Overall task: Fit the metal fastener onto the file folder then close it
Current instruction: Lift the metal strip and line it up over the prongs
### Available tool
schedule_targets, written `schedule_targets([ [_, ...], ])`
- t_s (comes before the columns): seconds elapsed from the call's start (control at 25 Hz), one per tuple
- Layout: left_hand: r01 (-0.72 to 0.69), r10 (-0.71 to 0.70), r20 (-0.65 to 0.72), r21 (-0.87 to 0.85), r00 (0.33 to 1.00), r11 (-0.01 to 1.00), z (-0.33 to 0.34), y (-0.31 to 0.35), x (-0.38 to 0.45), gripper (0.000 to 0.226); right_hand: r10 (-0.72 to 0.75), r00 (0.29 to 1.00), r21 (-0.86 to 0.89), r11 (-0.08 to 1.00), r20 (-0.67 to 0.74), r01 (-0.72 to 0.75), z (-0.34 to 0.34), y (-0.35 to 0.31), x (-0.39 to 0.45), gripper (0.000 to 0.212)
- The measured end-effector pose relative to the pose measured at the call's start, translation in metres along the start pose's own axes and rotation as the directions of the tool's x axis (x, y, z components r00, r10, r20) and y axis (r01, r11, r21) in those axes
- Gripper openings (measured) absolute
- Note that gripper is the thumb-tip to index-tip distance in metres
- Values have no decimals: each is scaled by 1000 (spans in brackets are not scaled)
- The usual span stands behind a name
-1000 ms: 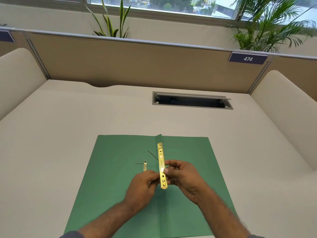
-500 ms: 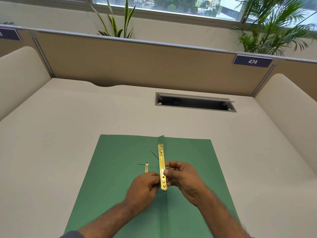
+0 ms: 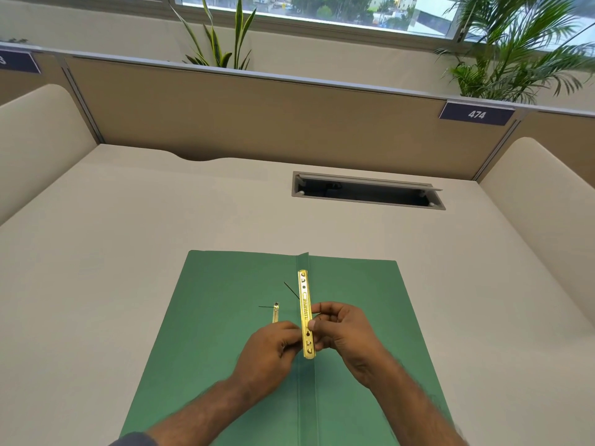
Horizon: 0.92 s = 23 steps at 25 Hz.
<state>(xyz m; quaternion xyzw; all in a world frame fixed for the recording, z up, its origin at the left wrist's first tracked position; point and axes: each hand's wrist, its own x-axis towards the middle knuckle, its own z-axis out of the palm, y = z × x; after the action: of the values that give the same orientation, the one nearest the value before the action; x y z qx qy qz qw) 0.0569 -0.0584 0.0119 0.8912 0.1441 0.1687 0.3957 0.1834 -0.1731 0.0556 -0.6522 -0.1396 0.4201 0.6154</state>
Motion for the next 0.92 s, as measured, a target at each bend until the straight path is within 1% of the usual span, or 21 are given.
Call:
schedule_targets([
  [0.08, 22, -22, 6, -60, 1000, 998, 0, 0, 0, 22, 4, 1000, -16, 1000, -7, -4, 0, 0, 0, 20],
  [0.16, 99, -100, 6, -217, 995, 971, -1, 0, 1, 27, 6, 1000, -35, 999, -10, -6, 1, 1, 0, 20],
  [0.2, 173, -179, 12, -324, 984, 930, -2, -1, 3, 30, 8, 1000, -48, 999, -11, -9, 1, 2, 0, 20],
  [0.24, 261, -277, 28, -441, 960, 859, -5, -2, 5, 31, 13, 1000, -63, 998, -9, -13, 2, 3, 0, 20],
  [0.32, 398, -438, 93, -612, 894, 683, -11, -3, 9, 25, 25, 1000, -87, 996, 8, -24, 3, 7, -1, 21],
  [0.36, 431, -469, 123, -642, 874, 634, -14, -4, 9, 19, 33, 999, -95, 995, 24, -31, 4, 9, -1, 21],
  [0.4, 449, -474, 153, -651, 867, 612, -17, -4, 10, 15, 42, 998, -103, 994, 42, -37, 5, 10, -1, 22],
  [0.52, 457, -461, 190, -670, 867, 585, -21, -5, 9, 10, 41, 996, -131, 991, 81, -31, 8, 8, 0, 16],
  [0.6, 455, -475, 184, -697, 860, 554, -22, -6, 8, 9, 5, 1000, -159, 987, 29, 0, 10, 4, 7, 13],
  [0.64, 457, -490, 180, -710, 853, 535, -22, -8, 7, 9, -21, 1000, -199, 980, -18, 17, 11, 1, 12, 17],
  [0.72, 467, -520, 179, -731, 835, 497, -22, -10, 6, 9, -89, 993, -335, 941, -84, 56, 13, -3, 25, 31],
  [0.76, 471, -531, 180, -737, 828, 485, -22, -10, 5, 9, -124, 989, -409, 909, -83, 80, 16, -4, 32, 38],
  [0.84, 477, -546, 179, -742, 819, 472, -22, -11, 3, 8, -166, 985, -538, 834, -36, 121, 21, -5, 43, 47],
  [0.92, 479, -553, 178, -745, 814, 465, -23, -13, 2, 8, -177, 984, -620, 771, 9, 144, 26, -4, 51, 45],
])
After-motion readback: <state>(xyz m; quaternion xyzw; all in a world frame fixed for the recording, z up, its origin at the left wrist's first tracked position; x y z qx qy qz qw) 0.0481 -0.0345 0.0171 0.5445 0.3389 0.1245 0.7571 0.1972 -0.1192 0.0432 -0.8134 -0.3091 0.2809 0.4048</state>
